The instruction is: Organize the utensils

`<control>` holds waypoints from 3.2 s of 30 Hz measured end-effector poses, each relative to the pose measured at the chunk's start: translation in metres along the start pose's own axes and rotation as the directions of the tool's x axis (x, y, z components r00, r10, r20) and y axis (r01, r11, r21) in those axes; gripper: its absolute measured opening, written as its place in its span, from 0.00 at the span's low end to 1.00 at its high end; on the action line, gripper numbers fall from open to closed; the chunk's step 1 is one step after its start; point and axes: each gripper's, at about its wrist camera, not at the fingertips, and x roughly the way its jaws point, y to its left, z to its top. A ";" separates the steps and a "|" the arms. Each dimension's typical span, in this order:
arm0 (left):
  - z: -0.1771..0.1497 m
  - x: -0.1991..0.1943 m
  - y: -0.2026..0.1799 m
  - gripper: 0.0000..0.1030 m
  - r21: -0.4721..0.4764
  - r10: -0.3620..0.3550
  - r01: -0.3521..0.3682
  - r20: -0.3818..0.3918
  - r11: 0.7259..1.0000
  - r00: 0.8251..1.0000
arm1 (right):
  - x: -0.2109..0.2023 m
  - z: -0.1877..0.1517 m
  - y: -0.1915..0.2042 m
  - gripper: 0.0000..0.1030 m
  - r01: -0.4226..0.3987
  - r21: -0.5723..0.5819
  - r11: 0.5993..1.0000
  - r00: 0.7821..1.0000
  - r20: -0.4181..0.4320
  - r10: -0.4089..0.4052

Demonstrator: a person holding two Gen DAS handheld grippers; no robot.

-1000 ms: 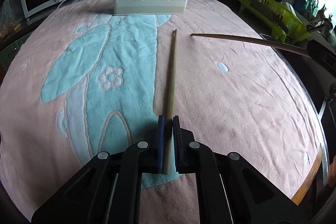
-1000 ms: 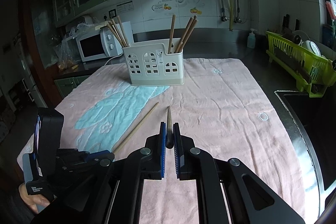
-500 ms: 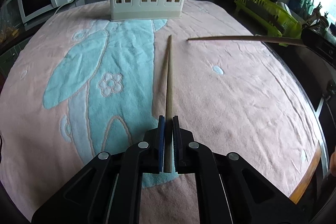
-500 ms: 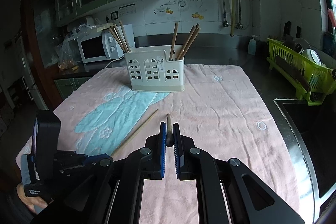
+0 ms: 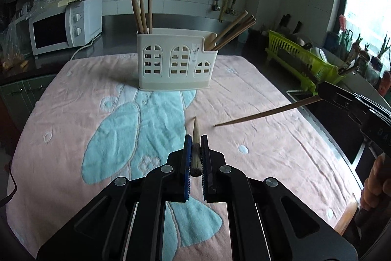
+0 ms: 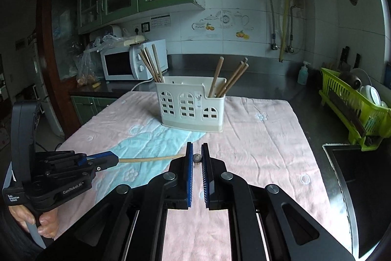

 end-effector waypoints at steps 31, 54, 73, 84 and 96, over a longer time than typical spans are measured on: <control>0.230 -0.022 0.008 0.06 0.045 0.046 -0.063 0.300 0.997 0.953 | 0.038 0.222 -0.023 0.06 -0.093 -0.092 0.991 0.984 0.146 0.105; 0.271 0.069 0.040 0.08 0.012 0.150 -0.158 0.251 0.987 0.956 | 0.160 0.220 -0.052 0.08 -0.040 -0.047 0.998 0.999 0.019 0.041; 0.182 -0.030 0.021 0.94 0.023 0.172 -0.193 0.351 0.981 0.920 | 0.075 0.149 -0.043 0.66 0.016 -0.018 1.000 0.997 0.078 -0.014; 0.069 -0.068 0.032 0.95 0.019 0.207 -0.217 0.237 0.976 0.949 | 0.018 0.063 -0.015 0.88 0.051 0.019 0.999 0.995 0.081 -0.052; 0.008 -0.074 0.052 0.95 -0.074 0.244 -0.235 0.157 0.969 0.957 | -0.001 -0.012 0.014 0.91 0.077 0.005 0.997 0.997 0.018 -0.077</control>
